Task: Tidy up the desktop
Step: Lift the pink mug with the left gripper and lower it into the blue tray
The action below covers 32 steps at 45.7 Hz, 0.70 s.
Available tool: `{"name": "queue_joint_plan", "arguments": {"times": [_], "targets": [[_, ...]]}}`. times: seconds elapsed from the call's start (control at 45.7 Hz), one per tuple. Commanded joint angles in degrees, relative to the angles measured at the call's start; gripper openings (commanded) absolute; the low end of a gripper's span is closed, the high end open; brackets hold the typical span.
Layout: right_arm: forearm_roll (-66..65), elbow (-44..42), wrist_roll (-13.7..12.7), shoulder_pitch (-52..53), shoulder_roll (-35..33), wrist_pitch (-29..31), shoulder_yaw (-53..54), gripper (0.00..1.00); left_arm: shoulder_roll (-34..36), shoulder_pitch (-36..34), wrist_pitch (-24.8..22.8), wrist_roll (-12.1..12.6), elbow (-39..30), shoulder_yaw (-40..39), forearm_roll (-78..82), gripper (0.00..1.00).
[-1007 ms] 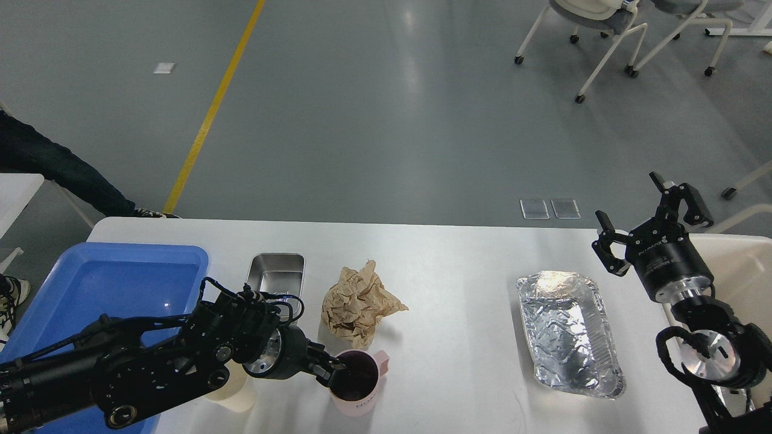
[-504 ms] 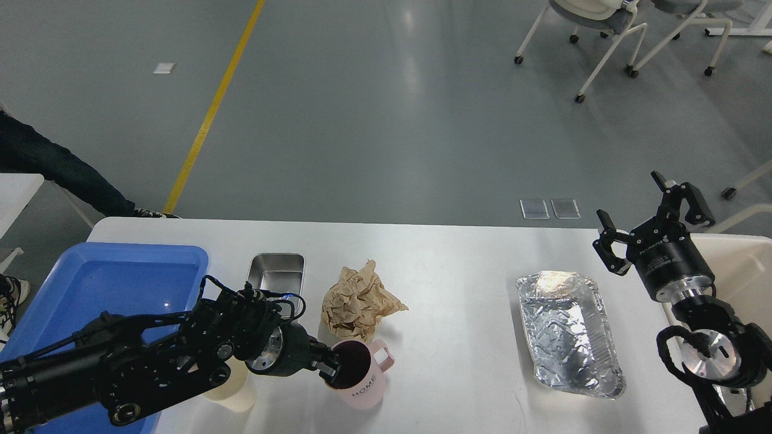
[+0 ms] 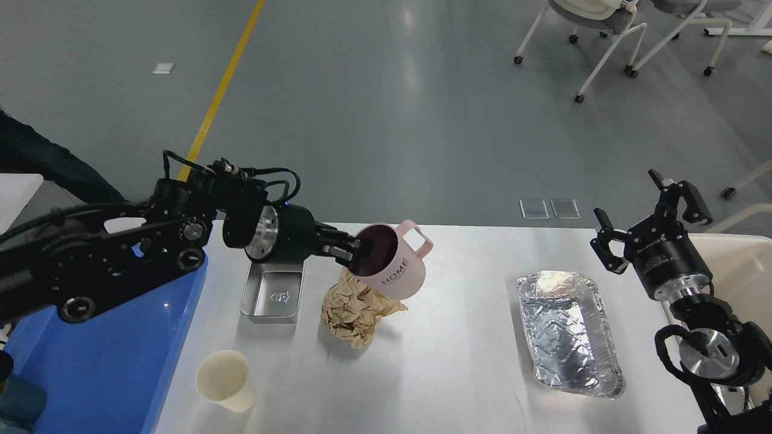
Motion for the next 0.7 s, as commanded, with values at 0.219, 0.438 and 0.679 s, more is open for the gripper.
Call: {"name": "queue_joint_plan", "arguments": {"times": [0.219, 0.438, 0.679], "targets": [[0.0, 0.1, 0.0, 0.0, 0.0, 0.0, -0.1, 1.00, 11.4, -5.6, 0.0, 1.0, 0.4, -1.0, -3.8, 0.01], [0.0, 0.1, 0.0, 0.2, 0.3, 0.0, -0.3, 1.00, 24.8, 3.1, 1.8, 0.4, 6.9, -1.0, -4.1, 0.01], [0.0, 0.0, 0.0, 0.2, 0.4, 0.0, -0.6, 1.00, 31.0, 17.6, 7.3, 0.0, 8.9, -1.5, -4.1, 0.02]]}}
